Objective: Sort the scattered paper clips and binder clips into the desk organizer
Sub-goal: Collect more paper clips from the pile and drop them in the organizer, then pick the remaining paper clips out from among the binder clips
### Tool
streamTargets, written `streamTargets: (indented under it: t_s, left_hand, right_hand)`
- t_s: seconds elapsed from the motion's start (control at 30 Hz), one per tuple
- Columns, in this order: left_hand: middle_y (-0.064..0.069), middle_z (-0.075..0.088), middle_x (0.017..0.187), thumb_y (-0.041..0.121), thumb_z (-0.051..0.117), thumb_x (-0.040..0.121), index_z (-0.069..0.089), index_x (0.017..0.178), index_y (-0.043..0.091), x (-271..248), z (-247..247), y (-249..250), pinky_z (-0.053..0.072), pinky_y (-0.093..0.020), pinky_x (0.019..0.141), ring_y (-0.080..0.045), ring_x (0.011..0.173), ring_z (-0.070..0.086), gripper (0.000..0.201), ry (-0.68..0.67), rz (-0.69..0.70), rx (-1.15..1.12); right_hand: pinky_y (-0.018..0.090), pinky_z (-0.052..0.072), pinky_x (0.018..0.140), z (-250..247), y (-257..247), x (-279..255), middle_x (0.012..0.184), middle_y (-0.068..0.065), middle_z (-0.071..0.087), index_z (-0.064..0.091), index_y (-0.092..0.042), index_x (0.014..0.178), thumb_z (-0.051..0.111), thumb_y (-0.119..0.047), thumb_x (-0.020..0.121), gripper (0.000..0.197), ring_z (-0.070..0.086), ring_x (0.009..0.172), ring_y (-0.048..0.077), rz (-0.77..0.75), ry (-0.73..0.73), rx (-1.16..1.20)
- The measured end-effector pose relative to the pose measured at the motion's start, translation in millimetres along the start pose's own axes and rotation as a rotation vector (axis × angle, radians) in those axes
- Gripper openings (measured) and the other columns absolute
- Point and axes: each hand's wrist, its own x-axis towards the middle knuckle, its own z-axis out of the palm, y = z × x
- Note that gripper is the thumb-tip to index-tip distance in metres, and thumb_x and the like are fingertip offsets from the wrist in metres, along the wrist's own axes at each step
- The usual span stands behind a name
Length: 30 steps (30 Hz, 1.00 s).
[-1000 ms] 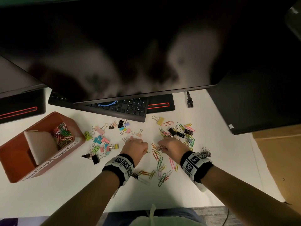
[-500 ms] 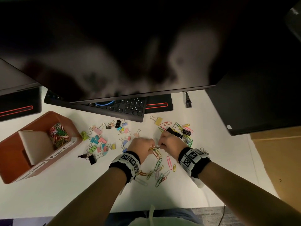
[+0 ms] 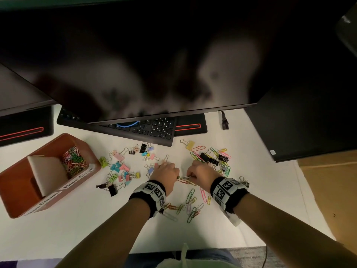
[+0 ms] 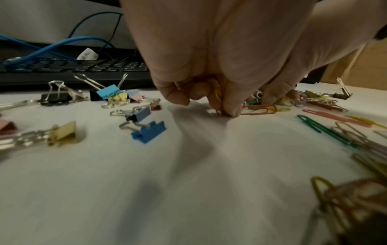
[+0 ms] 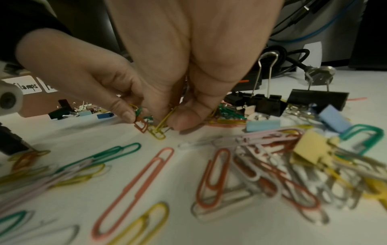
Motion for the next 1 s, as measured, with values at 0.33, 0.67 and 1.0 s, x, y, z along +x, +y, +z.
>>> streamTargets:
  t_s: [0.33,0.67,1.0]
  left_hand:
    - [-0.007,0.049,0.119,0.011,0.040,0.093,0.053,0.114,0.013,-25.1,-4.8,-18.4,0.034,-0.037,0.097,-0.027,0.115,0.042,0.024,0.107,-0.006,-0.097]
    - [-0.003,0.054,0.111,0.019,0.044,0.091,0.056,0.107,0.018,-99.0,-34.7,-104.0,0.036,-0.036,0.089,-0.025,0.106,0.049,0.020,0.331,-0.191,-0.272]
    - [-0.004,0.065,0.107,0.028,0.058,0.086,0.061,0.110,0.016,-174.8,-64.3,-234.5,0.048,-0.034,0.089,-0.023,0.099,0.060,0.026,0.491,-0.495,-0.485]
  right_hand:
    - [0.023,0.040,0.080,2.1,-20.8,8.1,0.101,0.007,0.067,0.066,-0.011,0.100,0.054,-0.009,0.086,0.018,0.060,0.094,0.024,-0.022,0.001,-0.038]
    - [0.016,0.035,0.077,-22.6,-129.1,36.9,0.102,0.009,0.067,0.067,-0.009,0.102,0.058,-0.009,0.085,0.019,0.061,0.093,0.024,-0.182,0.118,-0.023]
    - [0.028,0.047,0.084,-8.1,-303.7,122.5,0.101,0.010,0.068,0.065,-0.010,0.102,0.062,-0.011,0.084,0.018,0.062,0.093,0.023,-0.331,0.231,0.075]
